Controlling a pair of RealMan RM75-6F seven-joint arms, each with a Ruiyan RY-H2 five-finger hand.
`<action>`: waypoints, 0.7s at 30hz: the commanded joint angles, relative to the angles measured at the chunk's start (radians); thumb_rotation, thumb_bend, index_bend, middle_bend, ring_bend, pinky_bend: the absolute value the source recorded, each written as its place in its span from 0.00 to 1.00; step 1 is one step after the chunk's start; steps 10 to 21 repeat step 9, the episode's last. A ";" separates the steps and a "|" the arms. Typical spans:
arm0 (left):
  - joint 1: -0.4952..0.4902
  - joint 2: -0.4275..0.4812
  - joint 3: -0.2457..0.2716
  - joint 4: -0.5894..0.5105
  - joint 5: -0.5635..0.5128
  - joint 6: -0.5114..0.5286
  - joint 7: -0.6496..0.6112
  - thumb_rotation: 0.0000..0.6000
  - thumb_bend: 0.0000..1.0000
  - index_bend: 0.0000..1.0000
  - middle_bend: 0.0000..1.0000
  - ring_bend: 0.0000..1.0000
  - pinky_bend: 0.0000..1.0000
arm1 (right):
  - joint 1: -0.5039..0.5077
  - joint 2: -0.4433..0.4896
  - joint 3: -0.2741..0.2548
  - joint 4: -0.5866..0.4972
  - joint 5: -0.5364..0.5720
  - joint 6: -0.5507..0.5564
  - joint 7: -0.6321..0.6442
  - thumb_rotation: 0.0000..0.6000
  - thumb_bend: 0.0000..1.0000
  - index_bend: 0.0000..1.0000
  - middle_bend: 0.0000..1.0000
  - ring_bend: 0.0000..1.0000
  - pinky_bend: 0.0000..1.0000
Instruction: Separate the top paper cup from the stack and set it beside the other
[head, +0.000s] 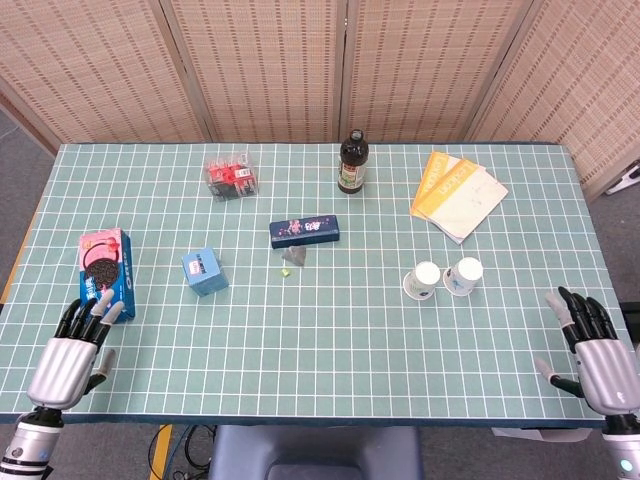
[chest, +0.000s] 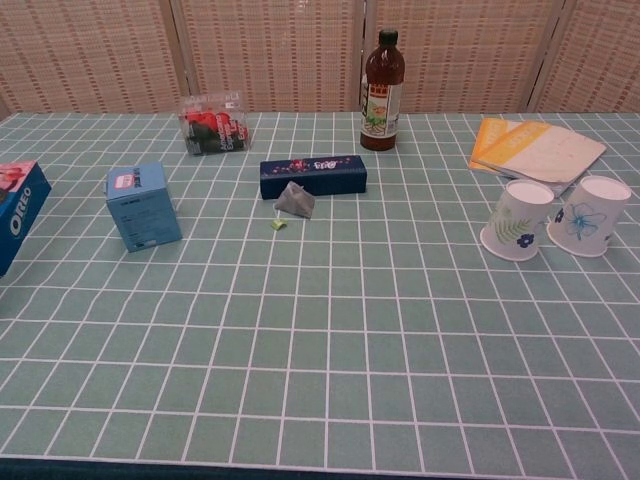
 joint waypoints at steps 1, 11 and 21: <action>-0.003 0.000 -0.002 0.002 -0.004 -0.005 0.001 1.00 0.50 0.00 0.00 0.00 0.00 | 0.000 0.000 0.004 0.002 0.001 -0.004 0.001 1.00 0.18 0.03 0.00 0.00 0.00; -0.003 -0.003 0.004 0.000 0.004 -0.002 0.010 1.00 0.49 0.00 0.00 0.00 0.00 | 0.002 -0.005 0.006 0.005 -0.005 -0.022 -0.010 1.00 0.18 0.03 0.00 0.00 0.00; -0.003 -0.003 0.004 0.000 0.004 -0.002 0.010 1.00 0.49 0.00 0.00 0.00 0.00 | 0.002 -0.005 0.006 0.005 -0.005 -0.022 -0.010 1.00 0.18 0.03 0.00 0.00 0.00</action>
